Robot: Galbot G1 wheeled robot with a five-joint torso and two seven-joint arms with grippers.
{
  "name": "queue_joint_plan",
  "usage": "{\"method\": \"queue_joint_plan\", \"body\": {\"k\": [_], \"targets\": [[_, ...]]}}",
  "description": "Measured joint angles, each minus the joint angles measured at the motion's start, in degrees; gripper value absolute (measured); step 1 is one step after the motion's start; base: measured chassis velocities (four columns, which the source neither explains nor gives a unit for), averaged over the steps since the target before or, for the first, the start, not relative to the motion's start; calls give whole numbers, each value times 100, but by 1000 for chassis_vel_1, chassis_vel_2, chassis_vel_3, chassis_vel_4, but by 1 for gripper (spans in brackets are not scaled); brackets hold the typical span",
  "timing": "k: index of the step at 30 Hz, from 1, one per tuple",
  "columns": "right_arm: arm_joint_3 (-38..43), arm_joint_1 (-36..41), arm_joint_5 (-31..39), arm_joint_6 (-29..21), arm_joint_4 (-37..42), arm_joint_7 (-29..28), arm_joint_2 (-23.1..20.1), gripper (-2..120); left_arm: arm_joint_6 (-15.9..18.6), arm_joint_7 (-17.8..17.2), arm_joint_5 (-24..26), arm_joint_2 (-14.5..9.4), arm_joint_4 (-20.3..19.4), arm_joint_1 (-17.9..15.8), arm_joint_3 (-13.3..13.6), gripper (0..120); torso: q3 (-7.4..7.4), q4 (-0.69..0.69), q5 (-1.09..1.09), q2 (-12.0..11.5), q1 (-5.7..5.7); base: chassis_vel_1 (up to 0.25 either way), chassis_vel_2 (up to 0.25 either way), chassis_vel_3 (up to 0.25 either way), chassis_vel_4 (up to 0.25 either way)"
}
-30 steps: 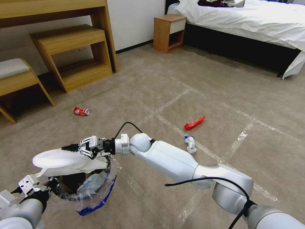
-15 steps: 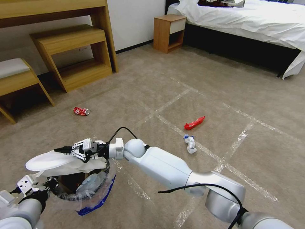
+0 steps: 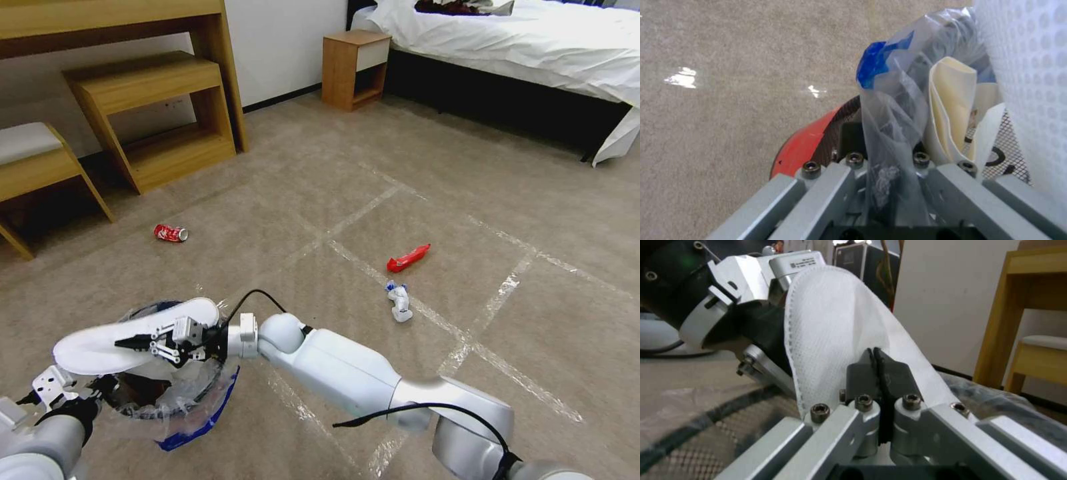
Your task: Pick up the trash bin and place the garbage on the floor into it.
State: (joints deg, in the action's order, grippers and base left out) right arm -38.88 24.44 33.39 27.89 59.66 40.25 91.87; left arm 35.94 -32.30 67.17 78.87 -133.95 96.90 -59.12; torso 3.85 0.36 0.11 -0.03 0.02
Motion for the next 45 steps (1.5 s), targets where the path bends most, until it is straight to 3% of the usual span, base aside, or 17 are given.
{"method": "queue_joint_plan", "body": {"k": [45], "targets": [[-20, 241, 213, -136, -214, -198, 25, 0, -13, -30, -4, 1, 98, -55, -5, 0, 0, 0, 1, 0, 0, 0, 0, 0, 0]]}}
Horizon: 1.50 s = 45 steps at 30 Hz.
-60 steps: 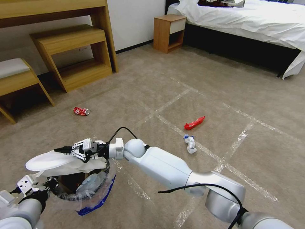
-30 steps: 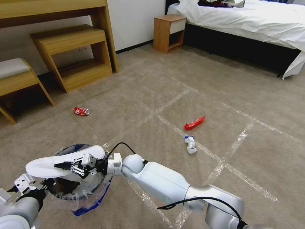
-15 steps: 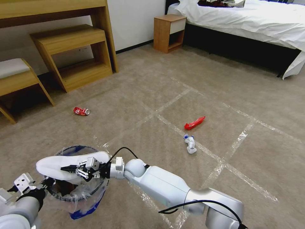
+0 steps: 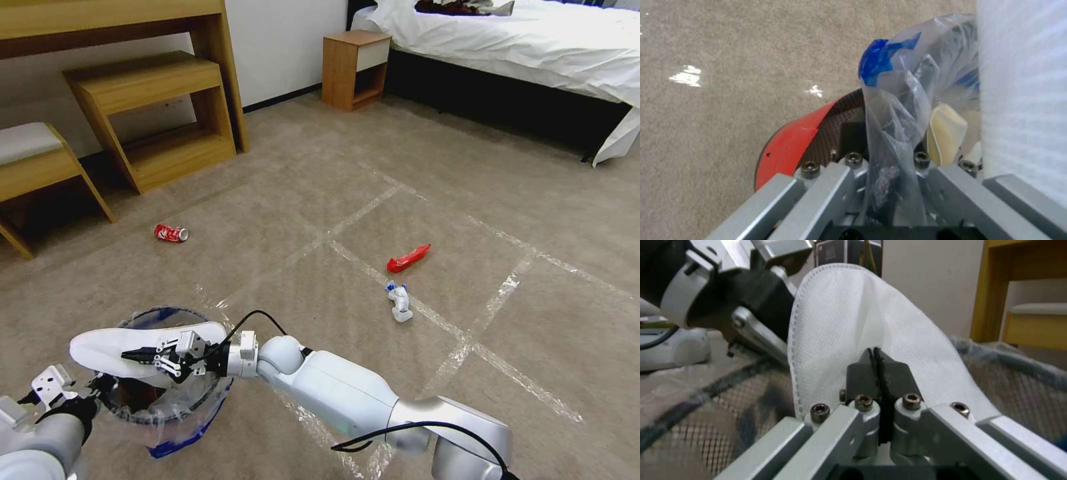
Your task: Pick up the trash bin and place the garbage on the floor into it.
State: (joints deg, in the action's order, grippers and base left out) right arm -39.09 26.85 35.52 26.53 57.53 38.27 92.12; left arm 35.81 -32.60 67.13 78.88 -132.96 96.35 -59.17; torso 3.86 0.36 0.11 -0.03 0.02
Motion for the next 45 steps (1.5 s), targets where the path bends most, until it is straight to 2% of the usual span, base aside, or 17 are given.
{"method": "queue_joint_plan", "body": {"k": [12, 33, 45], "targets": [[-32, -80, 33, -54, 24, -21, 2, 0, 1, 15, -36, 24, 18, -29, 49, 0, 0, 0, 0, 0, 0, 0, 0, 0, 0], [-19, -474, 511, -172, 338, -14, 1, 0, 3, 46, -19, 4, 59, -22, 45, 0, 0, 0, 0, 0, 0, 0, 0, 0, 0], [-554, -214, 564, -128, 25, 13, 1, 0, 16, 50, -49, 23, 60, -35, 55, 0, 0, -1, 0, 0, 0, 0, 0, 0, 0]]}}
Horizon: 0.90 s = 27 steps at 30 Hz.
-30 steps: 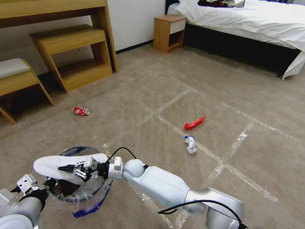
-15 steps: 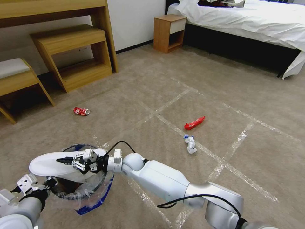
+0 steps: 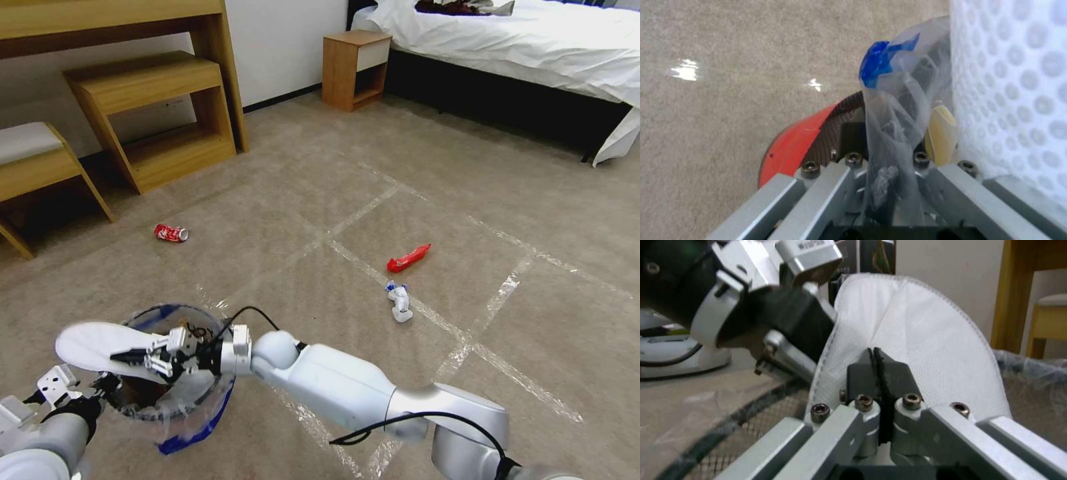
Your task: Pick up the trash bin and place the garbage on the floor into it.
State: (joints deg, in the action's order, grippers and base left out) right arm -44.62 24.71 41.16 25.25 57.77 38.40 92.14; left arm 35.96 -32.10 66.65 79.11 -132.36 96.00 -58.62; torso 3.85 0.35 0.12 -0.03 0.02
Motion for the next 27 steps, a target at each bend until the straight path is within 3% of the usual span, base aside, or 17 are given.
{"method": "queue_joint_plan", "body": {"k": [12, 20, 22, 27], "targets": [[-36, 126, -48, 24, -108, -46, 1, 0, 2, -5, -4, -9, -33, 13, -24, 0, 0, 1, -1, 0, 0, 0, 0, 0, 0], [176, -40, -135, 23, -5, -127, -1, 26, -3, -2, 0, -6, -33, -2, -15, 0, 0, 0, -1, 0, 0, 0, 0, 0, 0], [379, -298, -142, 22, 197, -147, -1, 47, -5, 8, 15, 7, 1, -27, 16, 0, 0, 0, 0, 0, 0, 0, 0, 0, 0], [555, -496, -129, 20, 254, -168, 0, 61, -5, 7, 13, 3, 14, -36, 22, 0, 0, 0, 0, 0, 0, 0, 0, 0, 0]]}}
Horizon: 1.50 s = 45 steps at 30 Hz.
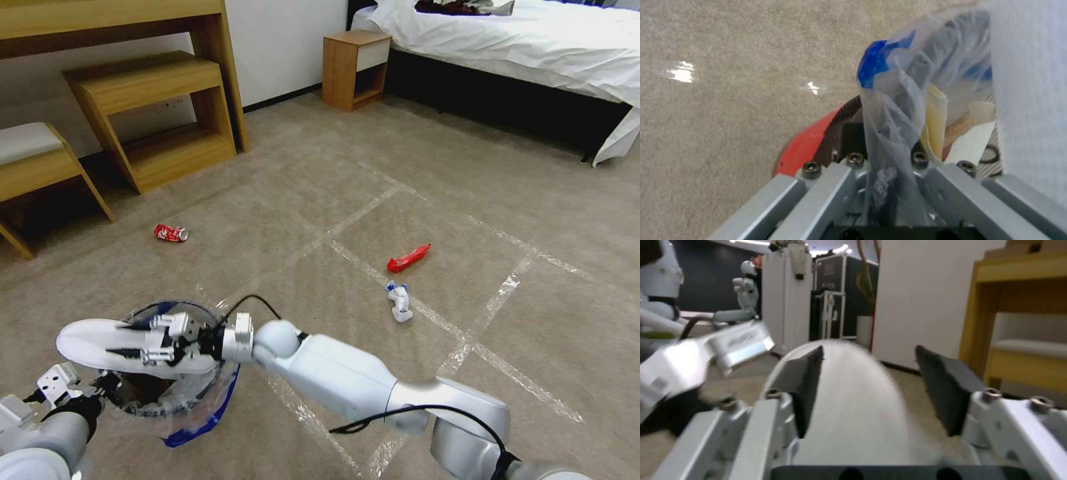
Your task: Pick up the trash bin and place the garbage on the floor into it.
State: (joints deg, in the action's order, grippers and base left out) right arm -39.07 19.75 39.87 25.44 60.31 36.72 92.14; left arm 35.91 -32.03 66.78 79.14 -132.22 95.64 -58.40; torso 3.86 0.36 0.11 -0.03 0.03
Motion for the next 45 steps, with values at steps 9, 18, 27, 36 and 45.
{"method": "queue_joint_plan", "body": {"k": [9, 18, 27, 36, 45], "targets": [[285, -282, 43, -6, -33, -36, 0, 97, 0, -21, 40, -50, 9, -13, -5, 0, 0, 0, 0, 0, 0, 0, 0, 0, 0], [410, -314, 61, -2, -67, -41, 0, 100, 0, -29, 54, -92, 23, -4, -15, 0, 0, 0, 0, 0, 0, 0, 0, 0, 0], [727, -621, 146, 119, 110, -65, 0, 100, 5, -79, 158, -175, 20, 55, -117, 0, 0, 0, 0, 0, 0, 0, 0, 0, 0], [1247, -900, 157, 206, 201, -355, -32, 100, 29, -77, -79, -360, 11, 79, -270, 0, 0, -2, 0, 0, 0, 0, 0, 0, 0], [1757, -642, -24, 225, 322, -558, -732, 100, 19, -126, 28, -456, -37, 43, -385, 0, 0, 0, -1, 0, 0, 0, 0, 0, 0]]}}
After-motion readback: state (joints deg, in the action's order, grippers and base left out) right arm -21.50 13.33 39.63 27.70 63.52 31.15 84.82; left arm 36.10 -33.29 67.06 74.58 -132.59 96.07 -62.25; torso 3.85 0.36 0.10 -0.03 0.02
